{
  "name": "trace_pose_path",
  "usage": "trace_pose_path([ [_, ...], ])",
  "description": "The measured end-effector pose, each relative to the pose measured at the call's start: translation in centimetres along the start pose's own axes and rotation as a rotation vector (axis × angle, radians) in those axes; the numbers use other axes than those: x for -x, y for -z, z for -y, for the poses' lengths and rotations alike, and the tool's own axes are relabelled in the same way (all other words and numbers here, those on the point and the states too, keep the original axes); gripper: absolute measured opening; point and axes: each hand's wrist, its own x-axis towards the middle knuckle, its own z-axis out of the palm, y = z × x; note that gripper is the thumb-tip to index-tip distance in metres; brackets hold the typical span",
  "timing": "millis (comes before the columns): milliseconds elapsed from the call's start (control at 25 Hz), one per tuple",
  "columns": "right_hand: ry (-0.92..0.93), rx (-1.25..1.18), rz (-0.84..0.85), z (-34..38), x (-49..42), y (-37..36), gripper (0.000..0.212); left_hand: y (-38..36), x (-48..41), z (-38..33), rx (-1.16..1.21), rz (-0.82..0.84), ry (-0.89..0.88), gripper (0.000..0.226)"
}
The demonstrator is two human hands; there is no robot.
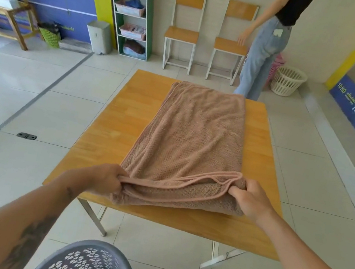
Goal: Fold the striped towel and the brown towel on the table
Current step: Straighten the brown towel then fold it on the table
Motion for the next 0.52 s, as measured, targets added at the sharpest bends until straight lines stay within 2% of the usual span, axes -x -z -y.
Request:
trace_pose_path([
  [80,-0.046,0.014,-0.146,0.1,-1.1,-0.8,0.01,2.0,-0.4,-0.8,0.032,-0.076,0.018,0.031],
  [240,-0.179,-0.063,-0.336,1.2,-4.3,-1.1,0.016,4.6,-3.7,-3.3,-0.076,-0.44,-0.043,0.018],
  [360,-0.261,-0.084,-0.368,1.9,-6.9,-0.2,0.016,5.3,-6.5,-5.4,-0.112,-0.599,-0.026,0.011],
  [520,-0.294,-0.126,-0.388,1.9,-11.0,1.6,0.012,7.0,-10.8,-7.4,-0.124,-0.704,0.007,0.012],
])
